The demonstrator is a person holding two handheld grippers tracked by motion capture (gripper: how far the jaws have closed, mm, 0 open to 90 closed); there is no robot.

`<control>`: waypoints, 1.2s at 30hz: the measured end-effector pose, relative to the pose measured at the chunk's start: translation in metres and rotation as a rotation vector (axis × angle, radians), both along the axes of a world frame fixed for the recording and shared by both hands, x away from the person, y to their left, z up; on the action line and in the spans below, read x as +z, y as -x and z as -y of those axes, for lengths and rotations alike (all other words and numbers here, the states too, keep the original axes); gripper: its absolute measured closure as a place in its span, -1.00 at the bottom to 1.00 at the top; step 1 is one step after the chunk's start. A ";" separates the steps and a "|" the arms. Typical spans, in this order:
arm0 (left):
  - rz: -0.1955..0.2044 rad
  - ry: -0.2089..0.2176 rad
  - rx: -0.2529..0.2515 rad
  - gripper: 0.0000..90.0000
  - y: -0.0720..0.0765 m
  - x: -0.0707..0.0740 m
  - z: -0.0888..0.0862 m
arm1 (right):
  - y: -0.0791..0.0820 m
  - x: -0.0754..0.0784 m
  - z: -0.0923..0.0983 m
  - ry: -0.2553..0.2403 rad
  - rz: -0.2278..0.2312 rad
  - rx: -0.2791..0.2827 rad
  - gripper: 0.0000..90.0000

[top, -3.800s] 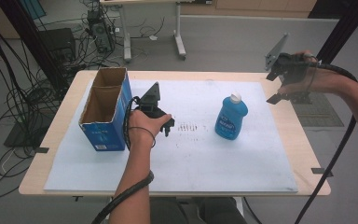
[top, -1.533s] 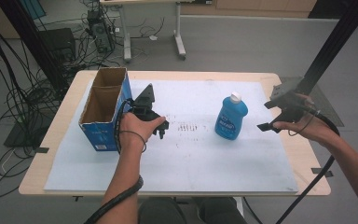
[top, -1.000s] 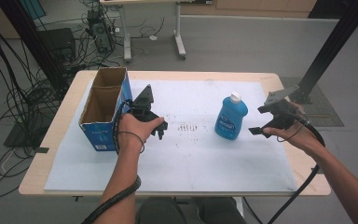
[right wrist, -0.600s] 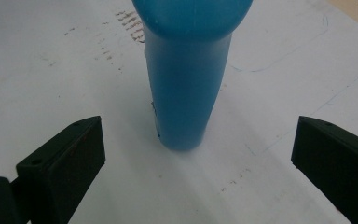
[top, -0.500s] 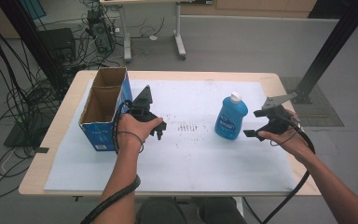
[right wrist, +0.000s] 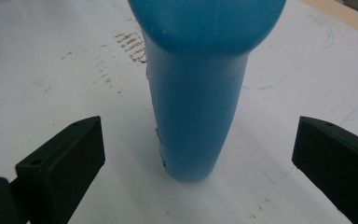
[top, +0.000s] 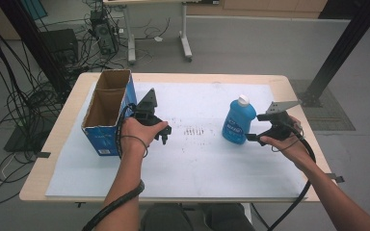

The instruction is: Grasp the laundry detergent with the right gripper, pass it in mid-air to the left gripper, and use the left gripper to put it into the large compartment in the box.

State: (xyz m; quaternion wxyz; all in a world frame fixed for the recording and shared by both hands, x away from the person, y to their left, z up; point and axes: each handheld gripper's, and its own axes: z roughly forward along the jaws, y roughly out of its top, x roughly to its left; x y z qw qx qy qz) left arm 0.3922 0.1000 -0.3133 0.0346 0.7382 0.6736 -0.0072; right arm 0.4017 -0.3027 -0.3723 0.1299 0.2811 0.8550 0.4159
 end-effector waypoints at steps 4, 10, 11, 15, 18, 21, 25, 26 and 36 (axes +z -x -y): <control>-0.001 -0.001 -0.006 -0.84 0.000 0.000 0.001 | 0.000 -0.003 -0.002 -0.005 0.007 -0.006 -0.95; -0.004 0.001 -0.010 -0.84 -0.001 -0.002 0.004 | 0.000 -0.005 -0.006 -0.033 0.017 -0.018 -0.95; -0.006 0.001 -0.013 -0.84 -0.001 -0.002 0.004 | -0.001 -0.006 -0.007 -0.037 0.022 -0.020 -0.95; -0.004 0.000 -0.012 -0.84 -0.002 -0.001 0.004 | -0.001 -0.008 -0.010 -0.051 0.031 -0.029 -0.95; -0.002 -0.002 -0.014 -0.84 -0.002 0.000 0.004 | -0.002 -0.010 -0.011 -0.067 0.042 -0.042 -0.95; -0.003 -0.001 -0.014 -0.84 -0.003 0.000 0.005 | -0.004 -0.012 -0.013 -0.074 0.046 -0.050 -0.95; -0.003 0.001 -0.017 -0.84 -0.004 -0.001 0.004 | -0.005 -0.014 -0.016 -0.079 0.058 -0.053 -0.96; -0.003 -0.001 -0.015 -0.84 -0.004 -0.001 0.004 | -0.005 -0.014 -0.017 -0.079 0.060 -0.055 -0.96; -0.002 0.003 -0.018 -0.84 -0.004 -0.002 0.003 | -0.008 -0.023 -0.025 -0.108 0.071 -0.060 -0.96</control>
